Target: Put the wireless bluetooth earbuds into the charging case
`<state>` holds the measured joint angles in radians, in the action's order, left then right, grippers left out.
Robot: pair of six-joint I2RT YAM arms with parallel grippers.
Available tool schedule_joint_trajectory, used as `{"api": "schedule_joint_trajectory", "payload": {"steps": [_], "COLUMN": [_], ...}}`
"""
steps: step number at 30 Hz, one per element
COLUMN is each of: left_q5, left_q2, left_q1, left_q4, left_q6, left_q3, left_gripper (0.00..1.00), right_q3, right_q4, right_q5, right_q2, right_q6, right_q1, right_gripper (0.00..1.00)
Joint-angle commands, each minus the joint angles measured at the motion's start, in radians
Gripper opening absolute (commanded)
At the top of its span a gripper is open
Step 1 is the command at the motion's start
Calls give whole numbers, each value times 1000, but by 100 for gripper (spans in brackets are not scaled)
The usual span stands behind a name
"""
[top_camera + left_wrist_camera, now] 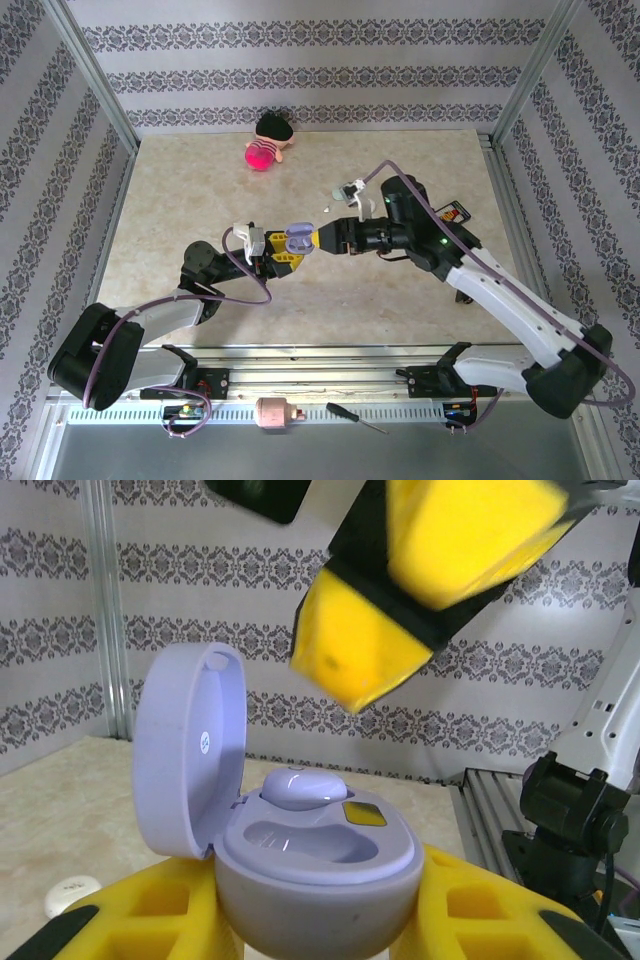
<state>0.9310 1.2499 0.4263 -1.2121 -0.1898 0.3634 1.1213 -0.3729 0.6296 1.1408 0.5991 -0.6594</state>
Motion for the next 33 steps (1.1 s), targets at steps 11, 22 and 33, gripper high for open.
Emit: {"api": "schedule_joint_trajectory", "payload": {"steps": [11,22,33], "left_q5": [44,-95,-295], "left_q2": [-64,-210,-184], "left_q1": [17,0,-113], "left_q4": [20,225,112], "left_q6": [189,269,210], "left_q3": [-2,-63,-152], "left_gripper": [23,23,23], "right_q3": [-231,-199,-25], "right_q4": [145,167,207], "right_q5": [-192,-329,-237], "right_q2": [-140,179,559], "right_q6": [14,-29,68], "right_q1": [90,63,16], "right_gripper": [52,52,52]}}
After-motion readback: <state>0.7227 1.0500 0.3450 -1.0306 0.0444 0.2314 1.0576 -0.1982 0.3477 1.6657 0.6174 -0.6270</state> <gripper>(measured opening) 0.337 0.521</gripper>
